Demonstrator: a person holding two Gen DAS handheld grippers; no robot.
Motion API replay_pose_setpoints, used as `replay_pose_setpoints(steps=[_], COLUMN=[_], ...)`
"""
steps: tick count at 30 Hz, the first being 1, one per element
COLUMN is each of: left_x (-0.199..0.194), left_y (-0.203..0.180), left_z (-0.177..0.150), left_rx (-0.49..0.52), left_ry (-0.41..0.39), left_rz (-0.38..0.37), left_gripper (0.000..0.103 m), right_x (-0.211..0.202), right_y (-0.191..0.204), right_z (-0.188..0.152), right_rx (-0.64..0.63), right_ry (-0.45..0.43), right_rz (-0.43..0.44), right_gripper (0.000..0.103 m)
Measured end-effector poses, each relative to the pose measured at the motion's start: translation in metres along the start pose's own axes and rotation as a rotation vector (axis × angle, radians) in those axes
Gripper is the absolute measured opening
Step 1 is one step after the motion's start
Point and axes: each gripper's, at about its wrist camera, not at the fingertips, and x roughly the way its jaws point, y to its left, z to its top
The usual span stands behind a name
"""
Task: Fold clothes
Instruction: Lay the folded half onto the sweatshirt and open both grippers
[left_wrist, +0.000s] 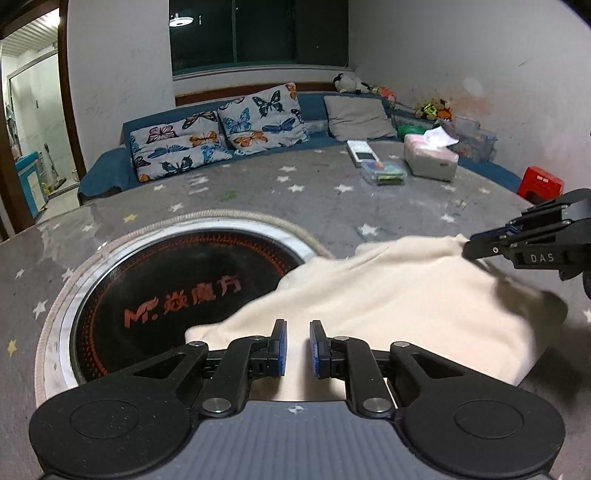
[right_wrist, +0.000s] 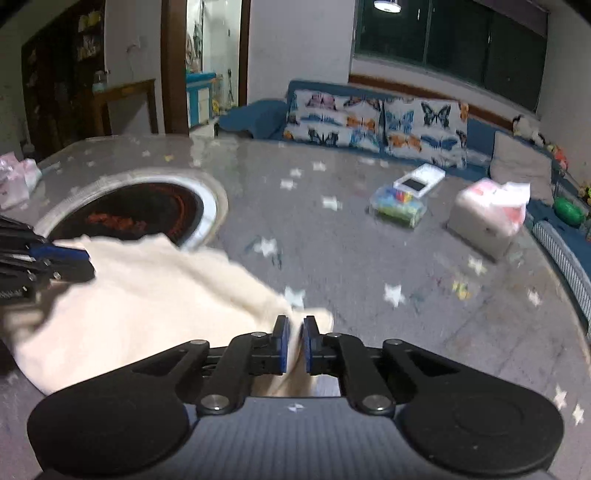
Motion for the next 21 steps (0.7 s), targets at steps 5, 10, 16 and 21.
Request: replay_pose_setpoints(steps=[5, 10, 16, 21], left_x=[0.013, 0.031, 0.043, 0.038], left_y=[-0.003, -0.01, -0.01, -0.008], left_z=[0.016, 0.024, 0.022, 0.02], left_rx=[-0.027, -0.036, -0.044, -0.058], left_ry=[0.0, 0.016, 0.054, 0.051], left_rz=[-0.024, -0.033, -0.024, -0.016], left_gripper=[0.016, 0.016, 0.016, 0.018], right_x=[-0.002, 0.024, 0.049, 0.031], right_y=[0.009, 0.029, 0.036, 0.032], right_z=[0.022, 0.031, 0.026, 0.025], right_rx=[0.01, -0.014, -0.02, -0.023], right_ry=[-0.035, -0.023, 0.025, 0.009], right_rz=[0.086, 0.15, 0.147, 0.136], right_gripper=[0.01, 0.01, 0.01, 0.011])
